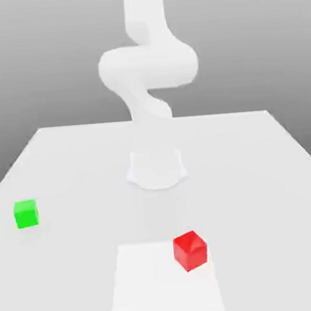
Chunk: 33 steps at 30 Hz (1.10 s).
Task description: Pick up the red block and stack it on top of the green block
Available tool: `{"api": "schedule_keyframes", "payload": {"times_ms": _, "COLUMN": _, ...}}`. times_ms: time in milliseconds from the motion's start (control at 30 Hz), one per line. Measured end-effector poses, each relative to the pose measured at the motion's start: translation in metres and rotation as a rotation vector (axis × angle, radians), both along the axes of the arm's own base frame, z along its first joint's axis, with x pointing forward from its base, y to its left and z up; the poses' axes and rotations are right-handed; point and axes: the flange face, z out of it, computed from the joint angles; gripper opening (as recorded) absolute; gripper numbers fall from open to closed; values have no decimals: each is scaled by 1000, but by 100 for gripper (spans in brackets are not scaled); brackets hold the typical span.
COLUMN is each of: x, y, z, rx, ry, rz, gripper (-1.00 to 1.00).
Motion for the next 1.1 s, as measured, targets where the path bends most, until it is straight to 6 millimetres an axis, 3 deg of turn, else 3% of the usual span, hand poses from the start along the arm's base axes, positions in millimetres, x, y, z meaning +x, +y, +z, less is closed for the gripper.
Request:
{"api": "schedule_keyframes", "payload": {"times_ms": 133, "x": 41, "y": 11, "z": -99, "rx": -28, "ry": 150, "rz": 91, "gripper": 0}}
{"api": "schedule_keyframes", "payload": {"times_ms": 300, "x": 57, "y": 30, "z": -224, "rx": -73, "ry": 332, "rz": 206, "gripper": 0}}
{"api": "schedule_keyframes", "payload": {"times_ms": 433, "x": 43, "y": 44, "z": -325, "rx": -118, "ry": 483, "rz": 305, "gripper": 0}}
{"api": "schedule_keyframes", "payload": {"times_ms": 533, "x": 14, "y": 51, "z": -401, "rx": -160, "ry": 607, "rz": 385, "gripper": 0}}
{"api": "schedule_keyframes", "payload": {"times_ms": 600, "x": -6, "y": 53, "z": -440, "rx": -185, "ry": 673, "rz": 431, "gripper": 0}}
{"api": "schedule_keyframes", "payload": {"times_ms": 833, "x": -15, "y": 53, "z": -511, "rx": -194, "ry": 700, "rz": 447, "gripper": 0}}
{"api": "schedule_keyframes", "payload": {"times_ms": 867, "x": -15, "y": 52, "z": -516, "rx": -194, "ry": 700, "rz": 447, "gripper": -100}}
{"api": "schedule_keyframes", "payload": {"times_ms": 1100, "x": -15, "y": 53, "z": -515, "rx": -194, "ry": 701, "rz": 447, "gripper": -100}}
